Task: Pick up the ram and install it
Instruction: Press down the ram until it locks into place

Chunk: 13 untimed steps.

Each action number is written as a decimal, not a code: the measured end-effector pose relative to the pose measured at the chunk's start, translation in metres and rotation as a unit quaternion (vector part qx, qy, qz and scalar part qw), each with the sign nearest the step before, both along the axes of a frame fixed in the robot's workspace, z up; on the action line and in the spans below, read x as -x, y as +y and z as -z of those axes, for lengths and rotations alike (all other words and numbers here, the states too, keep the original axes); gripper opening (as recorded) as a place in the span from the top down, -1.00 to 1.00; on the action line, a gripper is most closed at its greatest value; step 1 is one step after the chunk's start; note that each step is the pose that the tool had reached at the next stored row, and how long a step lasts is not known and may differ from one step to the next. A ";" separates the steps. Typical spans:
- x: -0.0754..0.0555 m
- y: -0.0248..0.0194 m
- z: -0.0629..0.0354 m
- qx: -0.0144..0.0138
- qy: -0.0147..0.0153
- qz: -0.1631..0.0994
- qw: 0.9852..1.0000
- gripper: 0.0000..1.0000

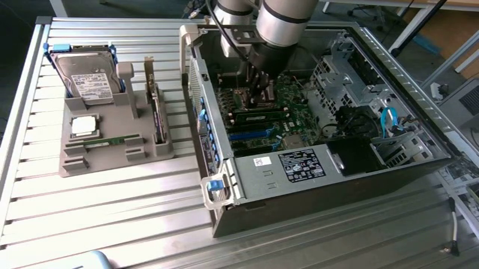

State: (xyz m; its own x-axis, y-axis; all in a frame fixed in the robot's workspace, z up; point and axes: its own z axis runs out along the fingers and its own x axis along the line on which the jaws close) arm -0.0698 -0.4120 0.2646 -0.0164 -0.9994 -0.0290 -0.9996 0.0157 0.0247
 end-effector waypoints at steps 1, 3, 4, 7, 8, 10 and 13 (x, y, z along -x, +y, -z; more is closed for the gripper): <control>0.000 0.0000 0.0014 0.000 0.000 0.000 1.000 0.79; 0.000 0.0000 0.0037 0.000 0.000 0.000 1.000 0.79; 0.000 0.0000 0.0050 0.000 0.000 0.000 1.000 0.79; 0.000 0.0000 0.0082 0.000 0.000 0.000 1.000 0.79; 0.000 0.0000 0.0093 0.000 0.000 0.000 1.000 0.79; 0.000 0.0000 0.0112 0.000 0.000 0.000 1.000 0.79; 0.000 0.0000 0.0134 0.000 0.000 0.000 1.000 0.79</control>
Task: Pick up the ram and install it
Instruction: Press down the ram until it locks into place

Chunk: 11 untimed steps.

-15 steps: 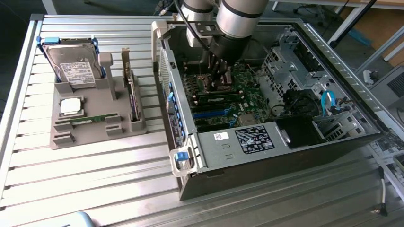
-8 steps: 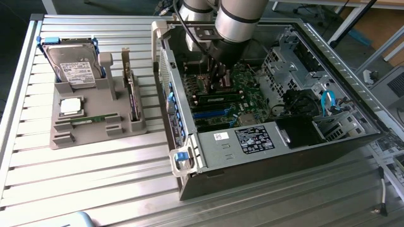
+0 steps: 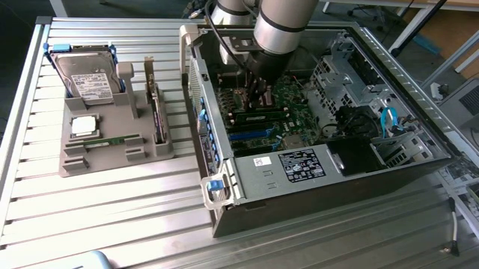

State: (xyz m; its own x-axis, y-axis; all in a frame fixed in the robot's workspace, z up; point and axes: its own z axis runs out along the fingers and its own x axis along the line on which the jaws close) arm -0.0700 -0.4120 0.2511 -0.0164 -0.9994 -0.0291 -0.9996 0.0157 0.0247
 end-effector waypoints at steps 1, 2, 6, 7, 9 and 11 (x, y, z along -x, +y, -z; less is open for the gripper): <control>0.000 0.0000 0.0000 0.000 0.000 0.000 1.000 0.79; 0.000 0.0000 0.0001 0.000 0.000 0.000 1.000 0.79; 0.000 -0.0015 0.0001 0.000 0.000 0.000 1.000 0.79; 0.000 -0.0015 0.0002 0.000 0.000 0.000 1.000 0.79; 0.000 -0.0015 0.0002 0.000 0.000 0.000 1.000 0.79; 0.000 -0.0016 0.0013 0.000 0.000 0.000 1.000 0.79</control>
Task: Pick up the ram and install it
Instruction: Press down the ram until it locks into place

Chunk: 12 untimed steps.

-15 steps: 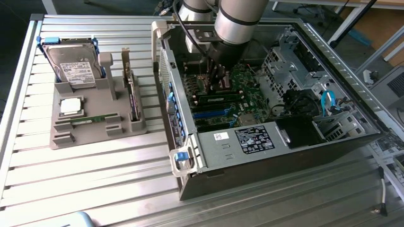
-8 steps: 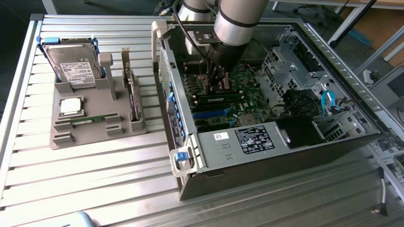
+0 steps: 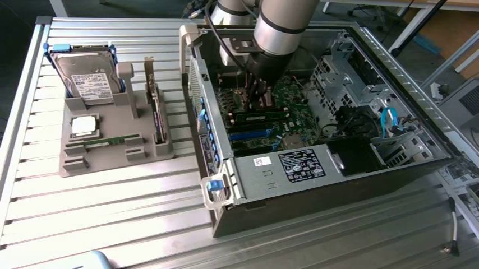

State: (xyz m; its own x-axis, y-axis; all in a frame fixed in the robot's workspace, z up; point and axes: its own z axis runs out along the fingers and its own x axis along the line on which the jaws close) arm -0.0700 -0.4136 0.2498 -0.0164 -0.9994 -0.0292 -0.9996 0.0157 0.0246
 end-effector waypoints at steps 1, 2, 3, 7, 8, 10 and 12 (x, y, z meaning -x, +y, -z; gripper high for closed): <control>0.000 0.0000 0.0008 0.000 0.000 0.000 1.000 0.79; 0.000 0.0000 0.0016 0.000 0.000 0.000 1.000 0.79; 0.000 0.0000 0.0022 0.000 0.000 0.000 1.000 0.79; 0.001 0.0000 0.0028 0.000 0.000 0.000 1.000 0.79; 0.002 0.0000 0.0036 0.000 0.000 0.000 1.000 0.79; 0.003 0.0001 0.0045 0.000 0.000 0.000 1.000 0.79; 0.003 0.0001 0.0047 0.000 0.000 0.000 1.000 0.79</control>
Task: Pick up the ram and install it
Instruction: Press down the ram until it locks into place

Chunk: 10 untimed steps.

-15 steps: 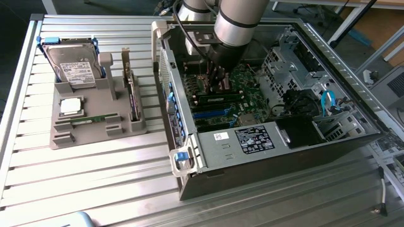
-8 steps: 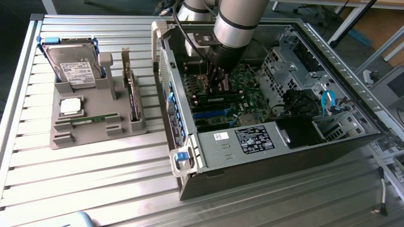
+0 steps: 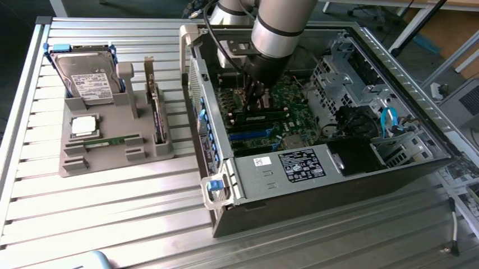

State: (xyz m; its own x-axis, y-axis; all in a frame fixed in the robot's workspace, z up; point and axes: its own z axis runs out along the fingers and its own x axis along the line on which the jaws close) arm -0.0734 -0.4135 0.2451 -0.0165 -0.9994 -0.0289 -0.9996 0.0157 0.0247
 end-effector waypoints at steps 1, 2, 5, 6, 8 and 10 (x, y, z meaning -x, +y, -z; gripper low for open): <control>0.000 0.0000 0.0000 0.000 0.000 0.000 1.000 0.79; 0.000 0.0000 0.0000 0.000 0.000 0.000 1.000 0.79; 0.000 0.0001 0.0013 0.000 0.000 0.000 1.000 0.79; 0.000 0.0000 0.0016 0.000 0.000 0.000 1.000 0.79; 0.000 0.0000 0.0016 0.000 0.000 0.000 1.000 0.79; 0.000 0.0000 0.0021 0.000 0.000 0.000 1.000 0.79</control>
